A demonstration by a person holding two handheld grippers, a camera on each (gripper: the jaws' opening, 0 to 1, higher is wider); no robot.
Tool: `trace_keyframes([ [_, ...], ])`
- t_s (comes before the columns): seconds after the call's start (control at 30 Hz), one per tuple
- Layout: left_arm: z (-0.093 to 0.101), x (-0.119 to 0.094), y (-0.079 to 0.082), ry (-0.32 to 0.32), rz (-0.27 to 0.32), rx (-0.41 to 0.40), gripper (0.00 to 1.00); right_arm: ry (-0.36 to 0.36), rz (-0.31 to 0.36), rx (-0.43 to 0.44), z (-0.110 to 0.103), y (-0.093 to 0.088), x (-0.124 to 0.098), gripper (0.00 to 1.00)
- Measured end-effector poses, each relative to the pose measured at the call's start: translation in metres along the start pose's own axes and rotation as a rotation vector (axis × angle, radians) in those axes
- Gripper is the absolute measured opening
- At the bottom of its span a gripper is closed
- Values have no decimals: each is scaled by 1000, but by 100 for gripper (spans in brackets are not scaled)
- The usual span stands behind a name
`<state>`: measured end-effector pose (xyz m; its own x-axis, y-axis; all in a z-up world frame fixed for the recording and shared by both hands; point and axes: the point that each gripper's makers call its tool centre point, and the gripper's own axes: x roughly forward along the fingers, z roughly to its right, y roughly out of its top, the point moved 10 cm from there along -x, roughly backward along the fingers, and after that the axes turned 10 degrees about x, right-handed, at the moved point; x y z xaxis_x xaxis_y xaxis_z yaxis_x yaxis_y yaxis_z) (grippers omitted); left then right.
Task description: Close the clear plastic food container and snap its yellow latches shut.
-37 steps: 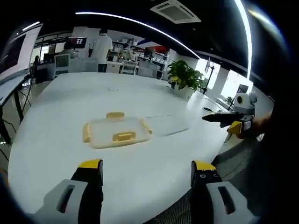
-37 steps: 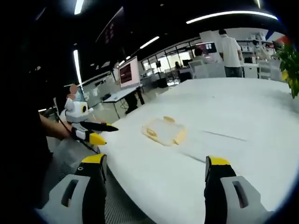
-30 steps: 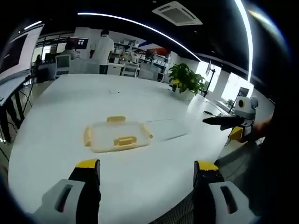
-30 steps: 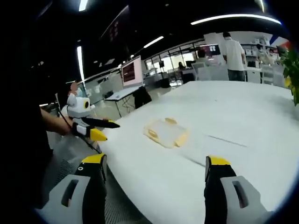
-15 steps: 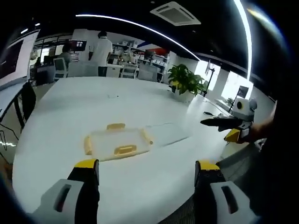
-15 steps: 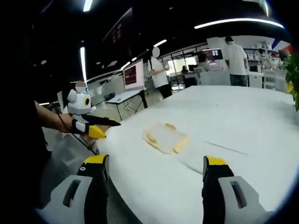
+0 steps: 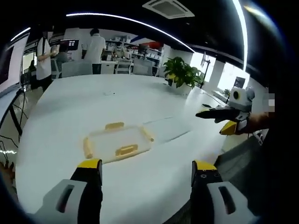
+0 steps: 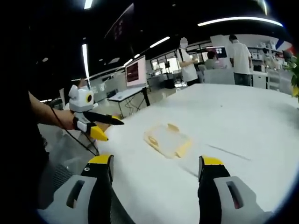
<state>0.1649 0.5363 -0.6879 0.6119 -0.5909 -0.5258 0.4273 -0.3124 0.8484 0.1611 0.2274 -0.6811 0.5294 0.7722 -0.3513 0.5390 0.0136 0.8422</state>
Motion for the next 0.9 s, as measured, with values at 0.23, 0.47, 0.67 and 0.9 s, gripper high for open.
trace_keyframes([
  [0.23,-10,3,3,-15,9,-25,75,15,-2,22,-11,9,7,74],
  [0.47,-26,2,0,-45,-12,-7,72,-17,-21,8,-13,12,14,71],
  [0.67,-39,-1,0,-96,-40,58,70,-48,-85,-15,-12,11,22,72],
  [0.9,-58,4,2,-156,-38,74,70,-108,-44,28,-11,23,30,75],
])
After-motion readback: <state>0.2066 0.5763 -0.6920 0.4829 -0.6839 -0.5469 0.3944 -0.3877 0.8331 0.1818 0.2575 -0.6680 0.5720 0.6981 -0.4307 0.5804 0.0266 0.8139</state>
